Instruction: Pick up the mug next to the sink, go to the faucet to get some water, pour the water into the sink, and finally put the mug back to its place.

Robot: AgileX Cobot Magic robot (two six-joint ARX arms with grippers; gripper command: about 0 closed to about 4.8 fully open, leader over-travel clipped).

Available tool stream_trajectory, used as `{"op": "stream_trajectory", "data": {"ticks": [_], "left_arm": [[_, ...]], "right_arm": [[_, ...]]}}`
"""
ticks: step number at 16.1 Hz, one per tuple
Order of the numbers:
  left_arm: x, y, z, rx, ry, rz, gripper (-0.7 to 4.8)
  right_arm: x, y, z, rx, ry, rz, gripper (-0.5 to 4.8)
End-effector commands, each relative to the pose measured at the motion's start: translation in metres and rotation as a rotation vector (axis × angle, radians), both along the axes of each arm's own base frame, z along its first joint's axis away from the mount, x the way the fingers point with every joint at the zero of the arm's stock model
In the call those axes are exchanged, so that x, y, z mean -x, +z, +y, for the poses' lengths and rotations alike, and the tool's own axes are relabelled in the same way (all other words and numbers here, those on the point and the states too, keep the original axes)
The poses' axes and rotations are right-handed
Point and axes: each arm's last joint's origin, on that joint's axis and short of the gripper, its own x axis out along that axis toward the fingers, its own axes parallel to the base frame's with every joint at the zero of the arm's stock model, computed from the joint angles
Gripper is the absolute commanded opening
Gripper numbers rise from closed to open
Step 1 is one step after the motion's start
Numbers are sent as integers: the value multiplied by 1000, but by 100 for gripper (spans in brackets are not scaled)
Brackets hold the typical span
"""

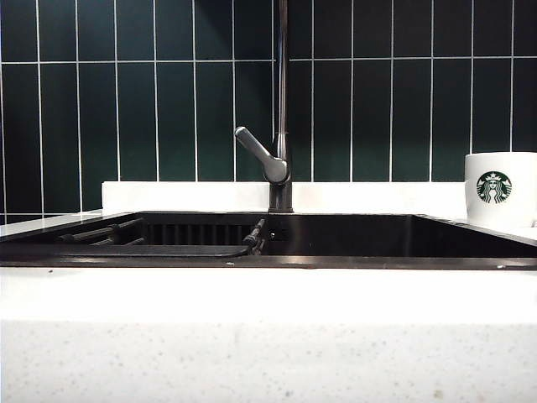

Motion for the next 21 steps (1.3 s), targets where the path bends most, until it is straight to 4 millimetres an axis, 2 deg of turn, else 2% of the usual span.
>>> {"op": "stream_trajectory", "data": {"ticks": [1,21], "left_arm": [[1,-2,0,-17,1,31,-6],[0,-5,2,-25,17,60,-6]], "right_arm": [[0,3,0,-1,-5,-14,-1],[0,3,0,-5,12,-14,-1]]}}
